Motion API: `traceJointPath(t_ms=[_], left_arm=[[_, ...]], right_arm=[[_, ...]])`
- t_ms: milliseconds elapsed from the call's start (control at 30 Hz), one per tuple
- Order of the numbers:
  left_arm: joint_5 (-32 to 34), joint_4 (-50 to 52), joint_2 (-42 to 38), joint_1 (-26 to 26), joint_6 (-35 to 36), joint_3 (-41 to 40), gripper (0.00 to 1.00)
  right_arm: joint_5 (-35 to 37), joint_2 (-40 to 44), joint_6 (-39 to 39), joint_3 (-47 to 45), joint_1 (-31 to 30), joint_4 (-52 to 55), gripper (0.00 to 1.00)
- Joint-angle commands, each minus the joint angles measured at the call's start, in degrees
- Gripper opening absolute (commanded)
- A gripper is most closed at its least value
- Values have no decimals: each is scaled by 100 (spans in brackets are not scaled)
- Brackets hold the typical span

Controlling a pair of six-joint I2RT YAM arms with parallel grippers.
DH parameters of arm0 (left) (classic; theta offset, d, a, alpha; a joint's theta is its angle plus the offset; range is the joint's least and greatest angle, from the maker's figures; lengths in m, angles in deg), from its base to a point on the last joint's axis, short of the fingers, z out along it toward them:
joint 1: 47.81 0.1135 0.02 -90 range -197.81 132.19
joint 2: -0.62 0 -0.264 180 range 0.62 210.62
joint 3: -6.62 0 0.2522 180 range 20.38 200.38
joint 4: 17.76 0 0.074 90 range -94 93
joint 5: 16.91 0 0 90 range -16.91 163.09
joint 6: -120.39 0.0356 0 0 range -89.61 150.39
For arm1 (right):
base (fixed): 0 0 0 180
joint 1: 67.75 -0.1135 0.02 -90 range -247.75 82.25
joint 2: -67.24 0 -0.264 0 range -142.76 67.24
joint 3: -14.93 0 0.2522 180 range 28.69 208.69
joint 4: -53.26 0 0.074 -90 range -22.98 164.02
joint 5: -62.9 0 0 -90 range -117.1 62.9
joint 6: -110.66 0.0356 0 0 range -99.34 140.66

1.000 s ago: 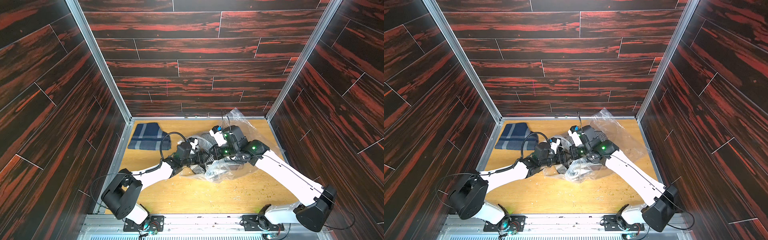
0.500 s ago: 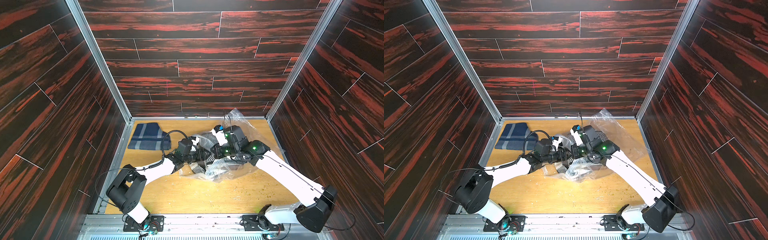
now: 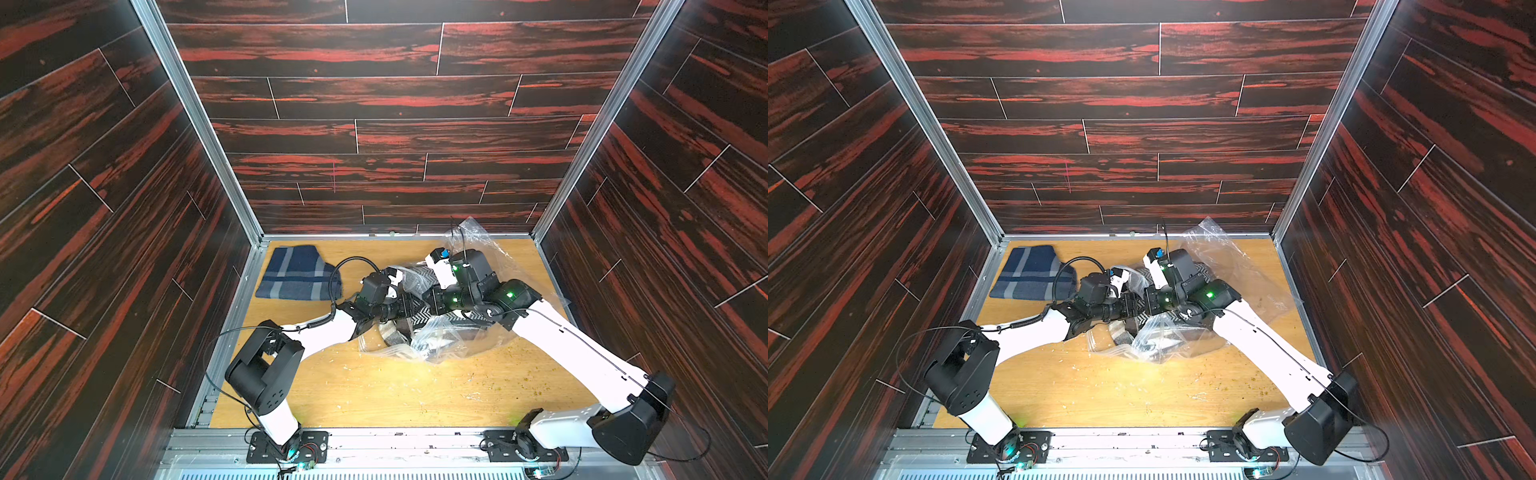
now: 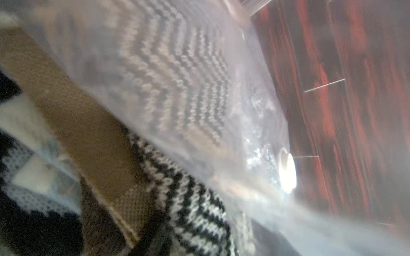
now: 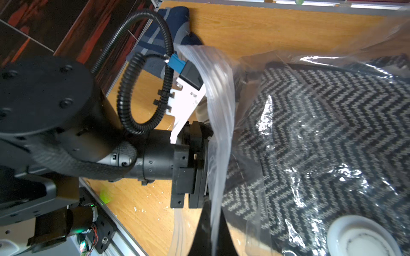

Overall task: Take the scarf out of the vacuum bag
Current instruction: Take out the scarf from the vacuum bag.

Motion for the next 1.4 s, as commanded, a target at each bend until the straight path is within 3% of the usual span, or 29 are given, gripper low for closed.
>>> traceJointPath(t_ms=[0,133,400,833,933,1200,1367], left_arm=[[-91,208,77,30,105,177,51],[-101,325,52,33,176,251,31],[-254,598,-42,26,257,564,2],[-24,1301,-502,-5,514,733,0],[22,1336,-401,-5,518,650,4],[337,1489,-241,-3,687,593,46],[388,1653,-45,12,797,758,53]], right_arm=[[89,132,88,-13,77,-148,0],[173,156,147,-55,151,-203,0],[93,104,261,-179,318,-357,0],[330,-93,296,-75,474,-495,0],[335,-61,315,-73,493,-485,0],[361,103,235,-133,514,-289,0],[367,197,257,-178,519,-269,0]])
